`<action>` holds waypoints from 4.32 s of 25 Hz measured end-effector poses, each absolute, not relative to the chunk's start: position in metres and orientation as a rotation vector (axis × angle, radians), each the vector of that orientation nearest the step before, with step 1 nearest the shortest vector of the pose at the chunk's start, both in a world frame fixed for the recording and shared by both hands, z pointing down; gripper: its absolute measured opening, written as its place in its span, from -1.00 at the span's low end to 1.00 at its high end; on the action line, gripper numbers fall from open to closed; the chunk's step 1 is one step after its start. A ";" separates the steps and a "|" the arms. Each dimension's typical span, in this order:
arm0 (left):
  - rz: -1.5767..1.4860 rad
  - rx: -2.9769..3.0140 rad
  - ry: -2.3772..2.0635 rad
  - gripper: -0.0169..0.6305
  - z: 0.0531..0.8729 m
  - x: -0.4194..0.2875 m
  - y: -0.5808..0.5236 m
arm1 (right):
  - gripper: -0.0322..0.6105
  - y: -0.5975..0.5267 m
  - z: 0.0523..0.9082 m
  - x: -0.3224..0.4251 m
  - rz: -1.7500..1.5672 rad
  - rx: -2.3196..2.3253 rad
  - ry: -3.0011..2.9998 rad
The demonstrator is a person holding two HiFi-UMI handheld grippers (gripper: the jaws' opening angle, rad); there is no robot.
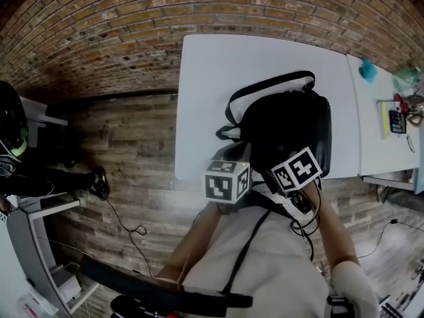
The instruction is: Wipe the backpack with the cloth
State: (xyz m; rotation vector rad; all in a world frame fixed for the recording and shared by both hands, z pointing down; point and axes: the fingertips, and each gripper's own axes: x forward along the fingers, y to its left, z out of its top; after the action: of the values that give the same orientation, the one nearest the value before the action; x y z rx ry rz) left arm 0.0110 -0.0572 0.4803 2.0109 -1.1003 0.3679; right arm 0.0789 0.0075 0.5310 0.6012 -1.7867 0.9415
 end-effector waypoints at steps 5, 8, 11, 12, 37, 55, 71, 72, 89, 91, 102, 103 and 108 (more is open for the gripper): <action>0.363 2.017 -1.084 -0.94 0.474 0.015 -0.057 | -0.78 -0.033 0.492 0.092 0.947 0.732 -1.883; 0.372 2.021 -1.077 -0.94 0.475 0.017 -0.056 | -0.78 -0.064 0.479 0.105 0.909 0.808 -1.907; 0.378 2.023 -1.077 -0.94 0.475 0.019 -0.055 | -0.78 -0.095 0.474 0.115 0.927 0.875 -1.929; 0.378 2.024 -1.078 -0.94 0.475 0.019 -0.055 | -0.78 -0.106 0.474 0.118 0.925 0.900 -1.929; 0.384 1.991 -1.068 -0.94 0.482 0.019 -0.055 | -0.78 -0.204 0.533 0.138 0.880 0.976 -1.697; 0.384 1.997 -1.057 -0.94 0.484 0.020 -0.052 | -0.78 -0.158 0.538 0.134 0.866 0.860 -1.658; 0.407 2.010 -1.042 -0.94 0.485 0.024 -0.049 | -0.78 -0.112 0.536 0.130 0.846 0.786 -1.671; 0.406 2.011 -1.041 -0.94 0.485 0.025 -0.049 | -0.78 -0.109 0.537 0.130 0.849 0.782 -1.674; 0.411 2.025 -1.034 -0.94 0.484 0.028 -0.052 | -0.78 -0.056 0.533 0.127 0.882 0.758 -1.714; 0.412 2.025 -1.031 -0.94 0.483 0.029 -0.052 | -0.78 -0.052 0.532 0.127 0.886 0.757 -1.718; 0.415 2.022 -1.027 -0.94 0.484 0.030 -0.050 | -0.78 -0.033 0.529 0.127 0.906 0.763 -1.740; 0.414 2.023 -1.026 -0.94 0.483 0.030 -0.050 | -0.78 -0.031 0.529 0.127 0.912 0.763 -1.742; 0.410 2.021 -1.024 -0.94 0.484 0.032 -0.050 | -0.78 -0.022 0.527 0.127 0.930 0.759 -1.753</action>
State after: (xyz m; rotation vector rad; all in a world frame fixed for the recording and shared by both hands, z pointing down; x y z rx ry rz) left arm 0.0316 -0.0498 0.4835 2.0206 -1.0243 0.4103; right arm 0.1270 -0.0220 0.5267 0.7588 -1.7526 0.9297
